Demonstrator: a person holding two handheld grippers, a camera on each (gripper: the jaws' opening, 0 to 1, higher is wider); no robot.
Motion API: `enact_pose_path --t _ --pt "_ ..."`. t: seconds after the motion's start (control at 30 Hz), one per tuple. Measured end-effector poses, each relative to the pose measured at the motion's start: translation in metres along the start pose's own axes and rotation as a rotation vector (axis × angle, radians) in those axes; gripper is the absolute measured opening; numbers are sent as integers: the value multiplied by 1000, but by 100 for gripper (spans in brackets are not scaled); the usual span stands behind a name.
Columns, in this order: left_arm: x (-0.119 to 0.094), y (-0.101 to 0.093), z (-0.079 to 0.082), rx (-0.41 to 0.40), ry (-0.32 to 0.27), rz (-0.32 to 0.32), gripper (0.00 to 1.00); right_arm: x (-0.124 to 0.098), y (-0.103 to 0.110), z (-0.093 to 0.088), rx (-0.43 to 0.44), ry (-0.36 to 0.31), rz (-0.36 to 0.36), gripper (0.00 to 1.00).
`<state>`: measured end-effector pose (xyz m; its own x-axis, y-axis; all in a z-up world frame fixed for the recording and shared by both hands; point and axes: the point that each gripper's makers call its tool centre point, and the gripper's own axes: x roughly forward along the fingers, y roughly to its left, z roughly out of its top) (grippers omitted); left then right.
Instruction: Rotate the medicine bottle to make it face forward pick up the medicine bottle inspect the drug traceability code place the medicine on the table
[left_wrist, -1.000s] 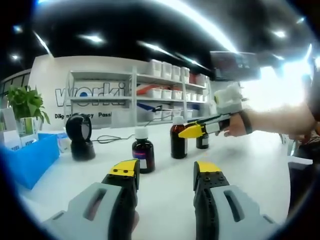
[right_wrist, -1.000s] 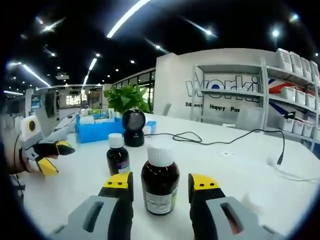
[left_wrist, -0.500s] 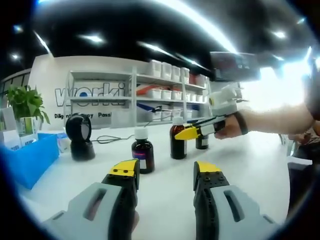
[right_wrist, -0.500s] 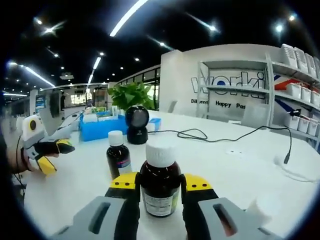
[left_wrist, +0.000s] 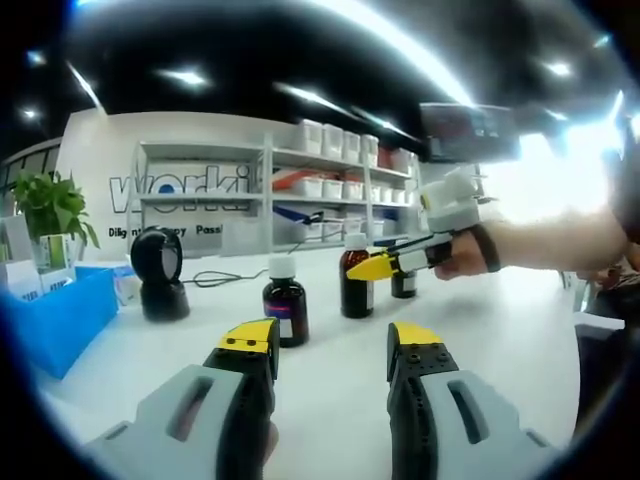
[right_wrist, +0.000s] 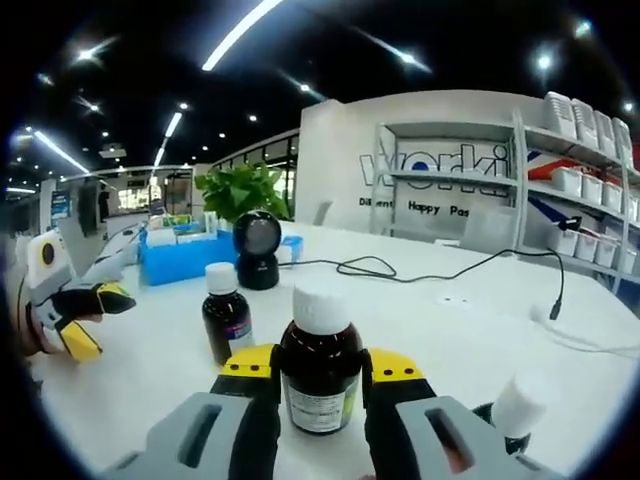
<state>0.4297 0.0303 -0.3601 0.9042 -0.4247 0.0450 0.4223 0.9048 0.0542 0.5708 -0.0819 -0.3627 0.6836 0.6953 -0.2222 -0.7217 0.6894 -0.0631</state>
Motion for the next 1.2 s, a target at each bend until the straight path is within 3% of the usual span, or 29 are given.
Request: enact_pose_path --t 0.5,1.2 --pt "0 0 0 2 0 -2 34 2 -9 1 41 -30 -145 27" --pt "0 -1 1 0 -6 -7 34 -4 -6 -1 81 7 -364 27"
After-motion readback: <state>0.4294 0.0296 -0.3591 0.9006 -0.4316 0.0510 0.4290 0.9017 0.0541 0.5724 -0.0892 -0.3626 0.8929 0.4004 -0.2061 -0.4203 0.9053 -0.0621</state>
